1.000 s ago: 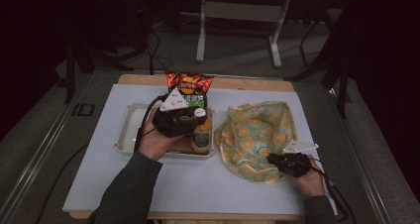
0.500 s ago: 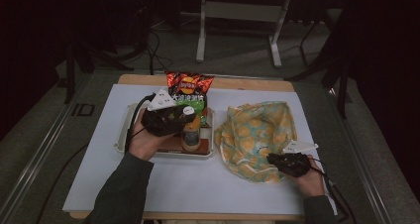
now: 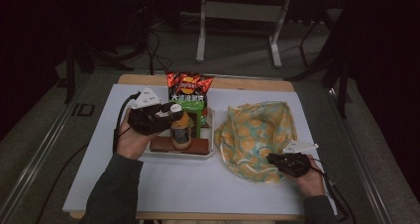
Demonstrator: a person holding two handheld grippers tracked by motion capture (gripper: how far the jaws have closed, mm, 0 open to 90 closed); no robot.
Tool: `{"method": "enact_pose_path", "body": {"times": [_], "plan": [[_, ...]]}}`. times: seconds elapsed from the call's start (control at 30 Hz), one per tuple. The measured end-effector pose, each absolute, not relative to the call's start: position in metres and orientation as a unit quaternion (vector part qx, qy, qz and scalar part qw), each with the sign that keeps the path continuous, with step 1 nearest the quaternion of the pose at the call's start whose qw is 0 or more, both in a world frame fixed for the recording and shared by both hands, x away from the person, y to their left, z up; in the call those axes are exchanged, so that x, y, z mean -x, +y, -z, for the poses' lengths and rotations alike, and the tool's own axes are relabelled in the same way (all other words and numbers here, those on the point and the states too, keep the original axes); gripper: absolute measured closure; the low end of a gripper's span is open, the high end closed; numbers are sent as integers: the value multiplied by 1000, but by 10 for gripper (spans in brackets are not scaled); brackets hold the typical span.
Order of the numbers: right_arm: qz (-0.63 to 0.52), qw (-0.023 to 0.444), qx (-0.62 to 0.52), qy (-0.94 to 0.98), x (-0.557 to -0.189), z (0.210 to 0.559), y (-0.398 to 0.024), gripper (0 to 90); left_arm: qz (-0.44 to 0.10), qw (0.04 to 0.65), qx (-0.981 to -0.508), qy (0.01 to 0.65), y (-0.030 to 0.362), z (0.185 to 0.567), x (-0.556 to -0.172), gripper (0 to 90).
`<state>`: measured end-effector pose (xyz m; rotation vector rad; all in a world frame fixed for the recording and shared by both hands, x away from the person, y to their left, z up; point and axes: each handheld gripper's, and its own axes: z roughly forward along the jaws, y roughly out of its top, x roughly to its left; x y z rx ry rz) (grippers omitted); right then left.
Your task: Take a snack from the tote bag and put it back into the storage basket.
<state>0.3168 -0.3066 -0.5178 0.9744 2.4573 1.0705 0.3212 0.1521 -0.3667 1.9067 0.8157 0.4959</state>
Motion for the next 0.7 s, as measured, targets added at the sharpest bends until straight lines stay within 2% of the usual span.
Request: {"method": "enact_pose_path", "body": {"times": [0.7], "plan": [[-372,143,-337,853,-317,518,-306,809,-225,471,-770,367,208,369,-316,583]]}}
